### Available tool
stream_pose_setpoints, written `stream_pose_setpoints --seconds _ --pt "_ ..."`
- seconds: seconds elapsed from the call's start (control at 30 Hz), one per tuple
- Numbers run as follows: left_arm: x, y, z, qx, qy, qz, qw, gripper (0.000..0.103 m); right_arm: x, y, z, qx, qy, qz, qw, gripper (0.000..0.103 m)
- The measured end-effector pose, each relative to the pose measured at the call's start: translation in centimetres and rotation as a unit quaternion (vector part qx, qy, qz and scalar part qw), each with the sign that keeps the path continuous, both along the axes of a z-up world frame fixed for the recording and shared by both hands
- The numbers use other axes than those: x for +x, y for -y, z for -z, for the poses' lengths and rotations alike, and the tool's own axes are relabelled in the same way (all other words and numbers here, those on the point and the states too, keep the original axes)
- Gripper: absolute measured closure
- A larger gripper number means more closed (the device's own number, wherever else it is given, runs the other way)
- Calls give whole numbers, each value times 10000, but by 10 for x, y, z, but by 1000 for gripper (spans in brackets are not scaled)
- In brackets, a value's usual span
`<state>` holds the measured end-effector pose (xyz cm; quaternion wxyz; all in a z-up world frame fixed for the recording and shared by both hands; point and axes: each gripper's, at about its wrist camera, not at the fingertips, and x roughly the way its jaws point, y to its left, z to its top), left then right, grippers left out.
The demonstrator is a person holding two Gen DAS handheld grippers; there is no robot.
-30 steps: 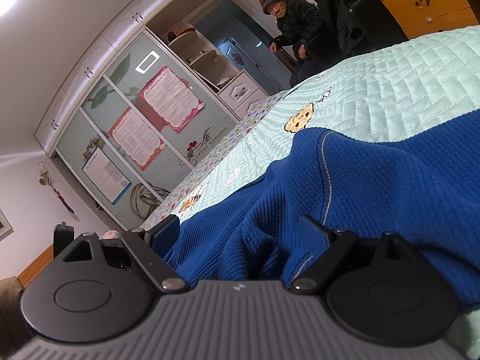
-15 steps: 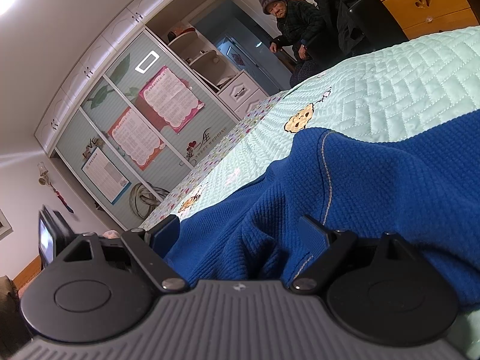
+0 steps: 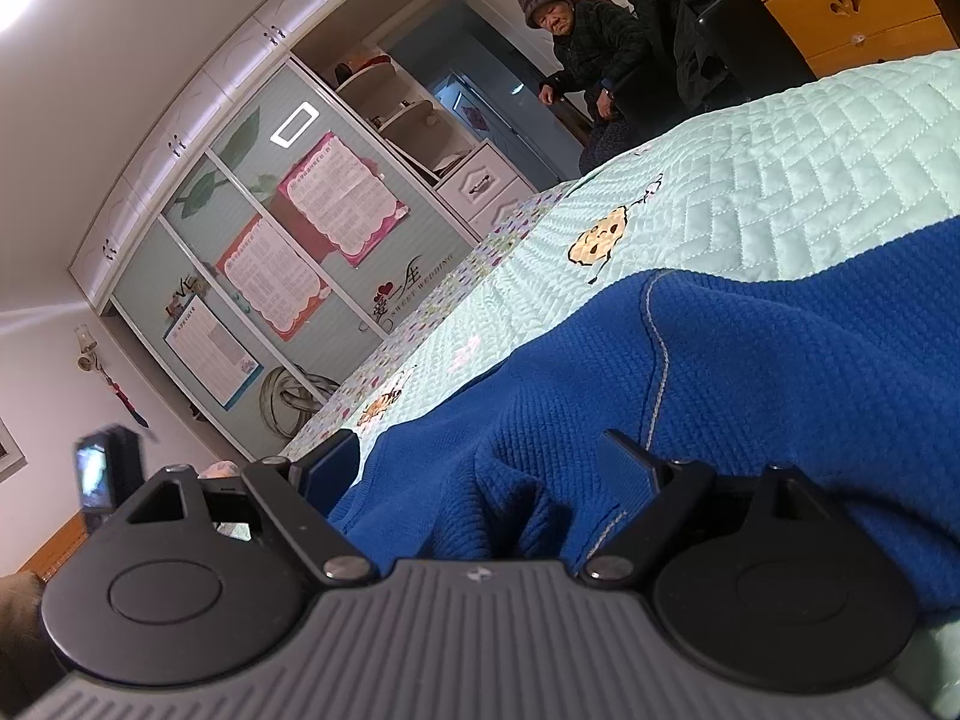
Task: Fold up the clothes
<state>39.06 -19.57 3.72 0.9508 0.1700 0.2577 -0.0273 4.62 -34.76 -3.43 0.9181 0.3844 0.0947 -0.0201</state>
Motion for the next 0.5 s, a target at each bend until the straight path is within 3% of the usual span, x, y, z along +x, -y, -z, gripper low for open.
stream_pose_setpoints --seconds 0.07,0.13,0.2,0.27,0.3,0.33,0.37,0.4,0.47,0.5 --pt "-6 -5 -15 -364 23 19 9993 17 0 0 0 14 6 -2 10000 16" --pt "-13 -5 -19 -585 -558 678 9944 17 1 0 0 21 10 -3 10000 16" --pt "-20 3 -6 -434 -1395 1442 9787 17 0 1 1 17 12 -12 10000 16" --pt "-24 18 22 180 -2005 1864 9616 19 1 2 1 20 18 -22 10000 16" --pt "-20 22 34 569 -1923 1734 9642 20 1 1 0 17 13 -17 10000 16" --pt "-17 26 45 959 -1826 1590 9655 8 0 2 0 16 10 -17 10000 16" --pt "-10 23 45 984 -1533 1329 9742 4 0 3 0 16 8 -18 10000 16" --pt "0 19 44 1167 -1195 834 9824 6 0 2 0 15 7 -19 10000 16" --pt "21 5 39 1189 -999 -58 9878 9 0 2 0 15 11 -25 10000 16" --pt "25 -7 30 673 -1135 -95 9912 15 0 2 0 19 14 -27 10000 16"
